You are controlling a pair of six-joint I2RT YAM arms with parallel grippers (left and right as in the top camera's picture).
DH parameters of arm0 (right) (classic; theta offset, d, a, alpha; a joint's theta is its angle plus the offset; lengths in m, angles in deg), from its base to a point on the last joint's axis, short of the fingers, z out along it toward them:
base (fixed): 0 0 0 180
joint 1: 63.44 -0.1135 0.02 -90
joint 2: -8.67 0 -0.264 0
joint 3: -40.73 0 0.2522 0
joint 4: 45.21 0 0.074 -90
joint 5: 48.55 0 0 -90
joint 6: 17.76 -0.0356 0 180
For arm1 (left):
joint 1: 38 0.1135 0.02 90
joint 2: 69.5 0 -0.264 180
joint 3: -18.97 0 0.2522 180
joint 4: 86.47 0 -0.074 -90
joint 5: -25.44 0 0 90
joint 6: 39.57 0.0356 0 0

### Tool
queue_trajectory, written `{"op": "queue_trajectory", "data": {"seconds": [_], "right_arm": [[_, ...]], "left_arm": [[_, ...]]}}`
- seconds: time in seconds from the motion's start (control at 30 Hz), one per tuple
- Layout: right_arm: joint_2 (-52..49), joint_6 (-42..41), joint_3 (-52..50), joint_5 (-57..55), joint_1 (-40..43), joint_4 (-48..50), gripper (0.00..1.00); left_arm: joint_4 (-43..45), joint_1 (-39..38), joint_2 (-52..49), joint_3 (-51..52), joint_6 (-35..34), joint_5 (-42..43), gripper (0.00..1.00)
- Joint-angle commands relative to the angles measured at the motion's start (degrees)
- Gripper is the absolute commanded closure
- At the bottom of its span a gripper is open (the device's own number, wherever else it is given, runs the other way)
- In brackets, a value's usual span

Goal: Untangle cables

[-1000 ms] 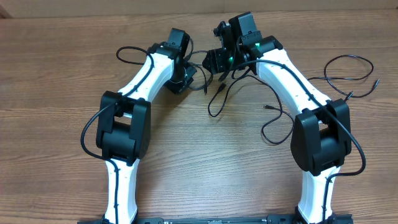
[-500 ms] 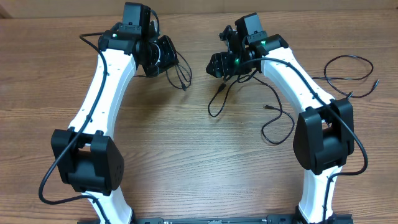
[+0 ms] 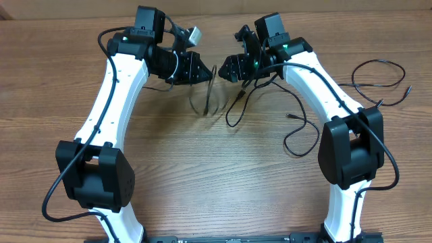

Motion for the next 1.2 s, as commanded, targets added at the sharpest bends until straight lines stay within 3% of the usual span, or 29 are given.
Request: {"op": "queue_trajectory", "data": {"seconds": [0.0,0.17,0.27,0.5,0.6,0.67,0.83,0.97,1.17], "right_arm": [[0.0,0.2,-0.1,-2.9,-0.4,0.6,0.27],[0.0,0.2,-0.1,-2.7,-0.5,-2.1,0.27],[0.0,0.2,-0.1,-2.6,-0.5,-3.9,0.26],[0.0,0.2,-0.2,-2.5,-0.5,-6.7,0.25],[0.0,0.2,-0.2,-2.5,-0.5,-6.7,0.25],[0.0,0.2,-0.2,-2.5,-0.5,-6.7,0.25],[0.0,0.2,-0.2,-2.5,-0.5,-6.6,0.25],[0.0,0.2,-0.2,-2.5,-0.5,-6.7,0.25],[0.0,0.2,-0.2,-2.5,-0.5,-6.8,0.25]], "left_arm": [[-1.7,0.4,0.3,-0.6,6.6,4.1,0.94],[-1.3,1.3,0.3,-0.6,6.5,8.1,0.96],[-1.6,2.0,0.2,-0.6,5.8,5.6,0.93],[-6.4,-0.4,-0.4,-0.5,-5.3,-37.2,0.63],[-9.8,-1.7,-1.9,-0.5,-12.5,-48.1,0.55],[-13.0,-2.0,-3.6,-0.5,-16.4,-47.3,0.57],[-16.1,-2.6,-9.1,-0.5,-22.7,-36.4,0.67],[-17.2,-2.6,-13.9,-0.5,-29.2,-35.9,0.69],[-17.7,-2.3,-15.8,-0.5,-32.1,-39.0,0.53]]}}
